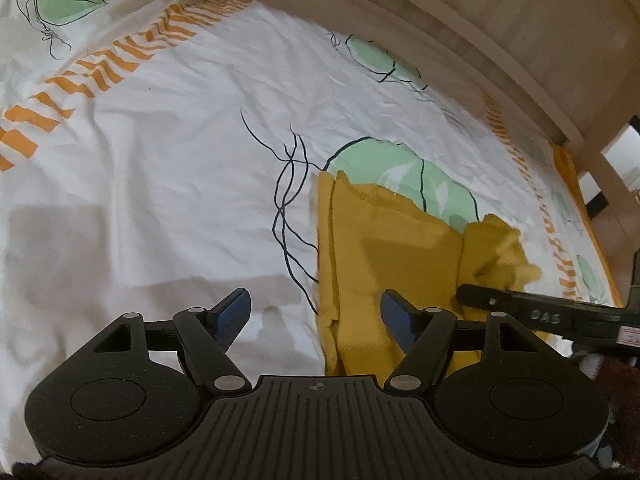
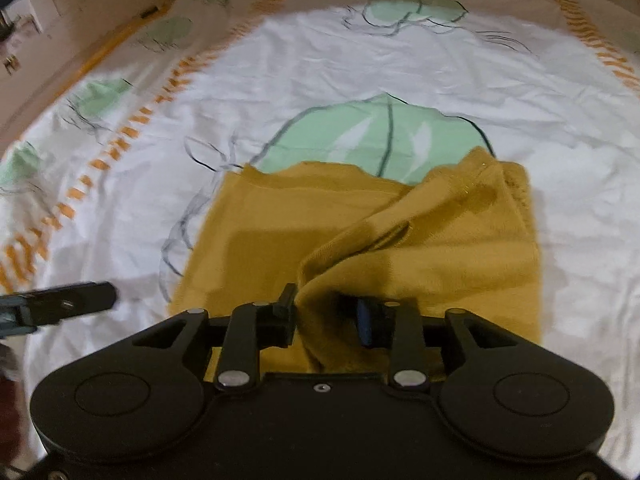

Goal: Fold small clothes
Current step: 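Open the right gripper and smooth the folded sweater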

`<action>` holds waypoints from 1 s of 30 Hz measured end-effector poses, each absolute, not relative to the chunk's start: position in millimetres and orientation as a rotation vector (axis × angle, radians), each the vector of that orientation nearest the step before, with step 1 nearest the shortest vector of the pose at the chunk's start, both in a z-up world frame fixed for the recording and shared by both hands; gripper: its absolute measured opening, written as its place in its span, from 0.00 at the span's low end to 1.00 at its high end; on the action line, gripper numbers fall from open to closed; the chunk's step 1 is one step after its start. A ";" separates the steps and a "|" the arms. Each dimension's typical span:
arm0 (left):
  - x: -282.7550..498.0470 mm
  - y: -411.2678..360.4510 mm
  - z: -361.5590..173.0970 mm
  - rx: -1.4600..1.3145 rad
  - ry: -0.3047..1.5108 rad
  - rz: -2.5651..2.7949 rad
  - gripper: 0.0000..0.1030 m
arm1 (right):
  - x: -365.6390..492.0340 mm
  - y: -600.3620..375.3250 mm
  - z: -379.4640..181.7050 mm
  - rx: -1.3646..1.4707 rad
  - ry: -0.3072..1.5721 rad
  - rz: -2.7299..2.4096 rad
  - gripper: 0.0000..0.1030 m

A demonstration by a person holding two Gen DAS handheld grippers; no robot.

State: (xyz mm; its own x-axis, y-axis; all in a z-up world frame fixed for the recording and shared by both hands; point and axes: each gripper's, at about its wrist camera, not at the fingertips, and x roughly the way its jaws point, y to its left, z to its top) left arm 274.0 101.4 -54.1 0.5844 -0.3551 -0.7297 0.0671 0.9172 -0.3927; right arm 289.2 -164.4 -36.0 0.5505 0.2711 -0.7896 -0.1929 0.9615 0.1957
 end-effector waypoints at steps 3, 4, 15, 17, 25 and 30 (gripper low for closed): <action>274.1 98.8 -56.7 -0.341 0.924 -0.262 0.68 | 281.8 -171.3 -26.3 0.150 0.895 0.340 0.46; 274.1 98.2 -57.1 -0.340 0.923 -0.266 0.68 | 280.8 -172.5 -23.5 0.170 0.878 0.353 0.46; 271.3 91.4 -55.8 -0.340 0.906 -0.301 0.68 | 246.5 -200.5 2.1 0.128 0.720 0.349 0.56; 272.3 89.0 -55.8 -0.345 0.910 -0.307 0.68 | 234.6 -200.8 -4.2 0.064 0.709 0.344 0.57; 278.6 68.1 -57.4 -0.369 0.951 -0.349 0.68 | 179.1 -168.2 -34.3 -0.248 0.641 0.393 0.75; 287.0 51.1 -57.8 -0.387 0.993 -0.397 0.68 | 151.9 -149.2 -43.0 -0.480 0.551 0.430 0.84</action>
